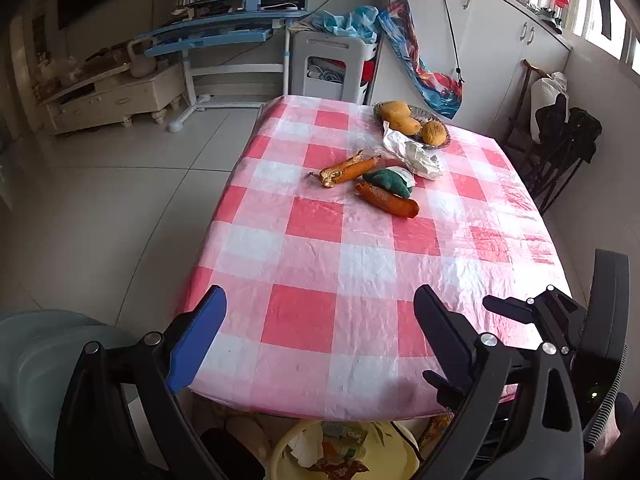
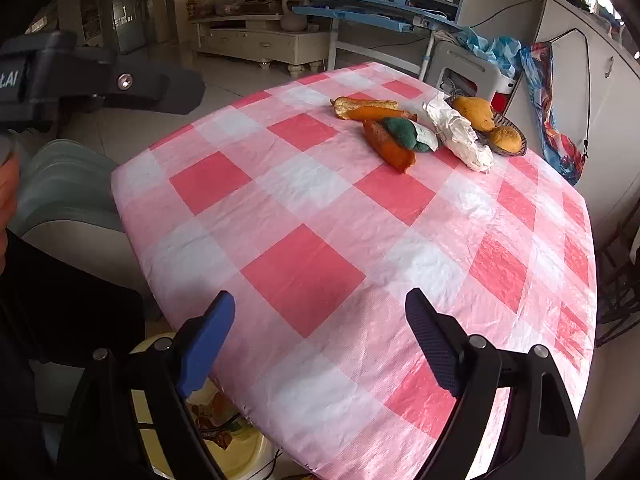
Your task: Collect trash
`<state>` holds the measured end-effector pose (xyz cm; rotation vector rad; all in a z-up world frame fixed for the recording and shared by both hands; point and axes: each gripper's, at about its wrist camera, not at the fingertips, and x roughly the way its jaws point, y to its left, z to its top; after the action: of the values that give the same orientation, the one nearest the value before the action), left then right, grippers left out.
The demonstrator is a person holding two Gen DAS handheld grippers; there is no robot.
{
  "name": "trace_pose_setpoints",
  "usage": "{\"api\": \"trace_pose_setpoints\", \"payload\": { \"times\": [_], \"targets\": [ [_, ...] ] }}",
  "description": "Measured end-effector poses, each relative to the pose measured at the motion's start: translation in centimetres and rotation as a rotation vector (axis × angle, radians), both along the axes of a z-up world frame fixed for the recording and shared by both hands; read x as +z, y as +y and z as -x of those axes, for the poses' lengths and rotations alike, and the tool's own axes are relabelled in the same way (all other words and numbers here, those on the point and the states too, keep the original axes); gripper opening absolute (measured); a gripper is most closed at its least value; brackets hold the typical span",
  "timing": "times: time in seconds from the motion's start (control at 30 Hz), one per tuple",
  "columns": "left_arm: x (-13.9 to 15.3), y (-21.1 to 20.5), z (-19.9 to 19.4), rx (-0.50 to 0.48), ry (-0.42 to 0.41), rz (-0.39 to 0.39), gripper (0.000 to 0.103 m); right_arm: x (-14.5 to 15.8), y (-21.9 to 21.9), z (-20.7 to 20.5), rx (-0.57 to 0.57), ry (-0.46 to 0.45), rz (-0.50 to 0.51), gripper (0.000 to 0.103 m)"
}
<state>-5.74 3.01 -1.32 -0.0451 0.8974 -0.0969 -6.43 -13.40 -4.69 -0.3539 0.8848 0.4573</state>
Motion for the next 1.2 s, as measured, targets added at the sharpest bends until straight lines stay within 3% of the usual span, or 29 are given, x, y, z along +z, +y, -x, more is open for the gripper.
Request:
{"api": "trace_pose_setpoints", "payload": {
  "times": [0.33,1.2],
  "targets": [
    [-0.18,0.58,-0.26,0.013,0.021,0.043,0.091,-0.13,-0.05,0.11,-0.007,0.005,0.004,0.084],
    [-0.16,0.23,-0.44,0.012,0.02,0.044,0.091,-0.54,0.31,0.13,0.007,0.011,0.021,0.084]
  ]
}}
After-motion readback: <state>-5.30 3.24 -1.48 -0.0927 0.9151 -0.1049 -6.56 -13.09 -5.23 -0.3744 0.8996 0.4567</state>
